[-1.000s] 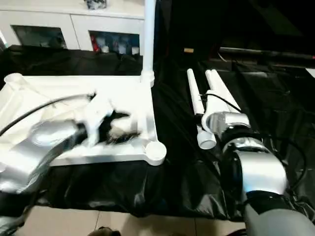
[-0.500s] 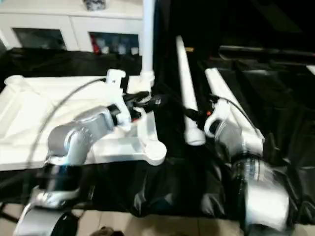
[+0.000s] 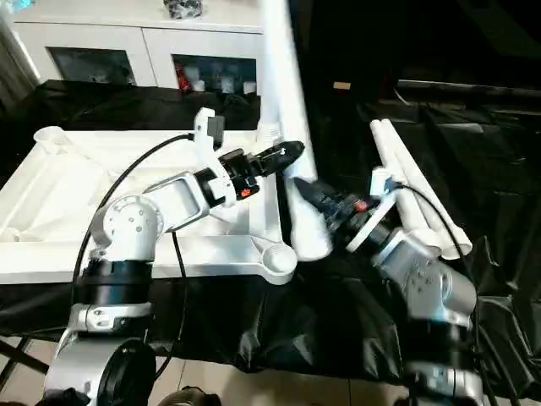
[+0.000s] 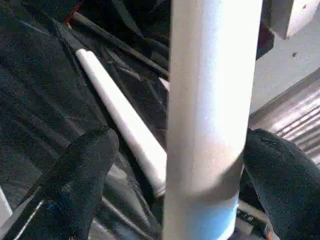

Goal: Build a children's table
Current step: Pick table leg

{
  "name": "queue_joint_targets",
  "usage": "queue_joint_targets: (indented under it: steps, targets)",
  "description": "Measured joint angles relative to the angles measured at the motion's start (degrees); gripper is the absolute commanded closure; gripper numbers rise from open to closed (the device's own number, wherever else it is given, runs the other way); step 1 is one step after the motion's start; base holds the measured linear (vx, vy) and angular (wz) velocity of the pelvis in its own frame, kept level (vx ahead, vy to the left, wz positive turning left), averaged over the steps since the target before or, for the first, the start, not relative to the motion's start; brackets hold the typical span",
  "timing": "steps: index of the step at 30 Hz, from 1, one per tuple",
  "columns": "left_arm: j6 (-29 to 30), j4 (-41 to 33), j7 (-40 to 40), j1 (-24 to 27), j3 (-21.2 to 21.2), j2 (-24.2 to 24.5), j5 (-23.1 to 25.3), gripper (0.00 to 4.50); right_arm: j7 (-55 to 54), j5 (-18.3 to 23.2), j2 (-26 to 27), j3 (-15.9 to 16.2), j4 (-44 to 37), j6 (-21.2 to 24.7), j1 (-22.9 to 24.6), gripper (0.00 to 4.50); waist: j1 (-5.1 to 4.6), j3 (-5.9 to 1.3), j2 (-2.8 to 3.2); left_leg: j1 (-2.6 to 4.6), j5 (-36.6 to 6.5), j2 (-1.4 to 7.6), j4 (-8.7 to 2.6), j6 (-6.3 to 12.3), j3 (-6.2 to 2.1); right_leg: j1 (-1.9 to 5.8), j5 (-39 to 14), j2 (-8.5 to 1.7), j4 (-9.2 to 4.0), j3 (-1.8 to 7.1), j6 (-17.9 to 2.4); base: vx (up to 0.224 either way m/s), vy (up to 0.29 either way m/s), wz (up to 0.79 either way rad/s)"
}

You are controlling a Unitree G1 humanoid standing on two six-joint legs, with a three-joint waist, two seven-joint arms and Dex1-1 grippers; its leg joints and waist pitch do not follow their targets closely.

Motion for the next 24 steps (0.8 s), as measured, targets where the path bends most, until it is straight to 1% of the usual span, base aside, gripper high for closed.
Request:
queue_joint_targets:
  steps: [4,6,7,9,10,12,17,18,19,20,21,24]
  targets:
    - [1.0,-1.3,1.6,0.0,1.6,0.0,-2.6,0.0,-1.9,-2.0,0.2,3.1,-2.1,-0.1,0.0,2.67,0.03,0.04,-0.12,-0.03,0.0,0.0,-0.05,0.0,0.0,-0.01,0.1,0.0,-0.15,-0.01,0.1,0.0,0.0,0.0]
    - [1.1,-2.0,2.9,0.0,1.6,0.0,-2.6,0.29,-3.9,-3.1,0.8,4.5,-3.2,-0.2,0.0,2.67,0.03,0.07,-0.18,-0.07,0.0,0.0,-0.1,0.01,0.0,-0.02,0.1,0.0,-0.22,-0.02,0.0,0.0,0.0,0.0]
    - [1.2,-2.0,3.2,0.0,1.5,0.0,-2.5,0.36,-4.2,-3.3,1.0,4.7,-3.5,-0.2,-0.1,2.67,0.06,0.07,-0.19,-0.08,0.0,0.0,-0.11,0.02,0.0,-0.02,0.1,0.0,-0.23,-0.02,0.0,0.0,0.0,0.0]
    - [0.9,-2.1,4.4,0.0,1.5,0.0,-2.3,0.4,-5.1,-3.7,1.4,6.1,-4.3,-0.2,-0.4,2.67,0.1,0.07,-0.19,-0.11,0.0,-0.01,-0.14,0.04,0.0,-0.02,0.1,0.0,-0.3,-0.02,0.0,0.0,0.0,0.0]
    - [0.5,-2.1,5.1,0.0,1.6,0.0,-2.3,0.49,-5.5,-4.1,1.6,6.9,-4.9,-0.2,-0.6,2.67,0.09,0.08,-0.19,-0.13,-0.1,-0.01,-0.15,0.07,0.0,-0.02,0.1,0.0,-0.33,-0.02,0.0,0.0,0.0,0.0]
    - [-0.6,-2.1,6.6,-0.1,1.7,0.0,-2.3,0.74,-6.4,-4.2,2.2,7.2,-5.6,-0.2,-1.0,2.67,0.07,0.08,-0.2,-0.16,-0.1,-0.01,-0.16,0.09,0.0,-0.04,0.1,0.0,-0.35,-0.03,0.0,0.0,0.0,0.0]
    - [-1.7,-2.1,8.7,-0.3,2.4,0.0,-2.4,0.95,-7.9,-4.2,2.5,7.2,-5.6,-0.6,-2.0,2.67,0.08,0.08,-0.2,-0.17,-0.1,-0.01,-0.19,0.1,0.0,-0.04,0.1,0.0,-0.37,-0.04,0.0,0.0,0.0,0.0]
    - [-1.9,-2.1,9.1,-0.3,2.8,0.0,-2.4,1.11,-8.3,-4.2,2.5,7.2,-5.6,-0.9,-2.0,2.67,0.05,0.08,-0.2,-0.17,-0.1,-0.01,-0.19,0.1,0.0,-0.04,0.1,0.0,-0.38,-0.04,0.0,0.0,0.0,0.0]
    - [-2.1,-2.1,9.2,-0.4,2.8,0.0,-2.5,1.11,-8.6,-4.2,2.5,7.1,-5.6,-1.0,-2.0,2.67,0.05,0.08,-0.2,-0.17,-0.1,-0.01,-0.19,0.1,0.0,-0.04,0.1,0.0,-0.38,-0.04,0.0,0.0,0.0,0.0]
    - [-2.3,-2.1,9.5,-0.4,2.8,0.0,-2.5,1.24,-8.6,-4.2,2.5,7.1,-5.6,-1.0,-2.0,2.67,0.04,0.08,-0.2,-0.17,-0.1,-0.01,-0.19,0.1,0.0,-0.04,0.1,0.0,-0.39,-0.04,0.0,0.0,0.0,0.0]
    - [-2.3,-2.1,9.7,-0.5,2.9,0.0,-2.7,1.24,-8.7,-4.2,2.5,7.1,-5.6,-1.0,-2.0,2.67,0.04,0.08,-0.2,-0.17,-0.1,-0.01,-0.19,0.1,0.0,-0.04,0.1,0.0,-0.39,-0.04,0.0,0.0,0.0,0.0]
    - [-2.8,-2.0,10.1,-0.9,3.1,0.0,-3.6,1.62,-8.8,-4.2,2.5,7.2,-5.6,-1.0,-2.0,2.67,0.04,0.09,-0.22,-0.17,-0.1,-0.01,-0.19,0.09,0.0,-0.04,0.1,0.0,-0.39,-0.03,0.0,0.0,0.0,0.0]
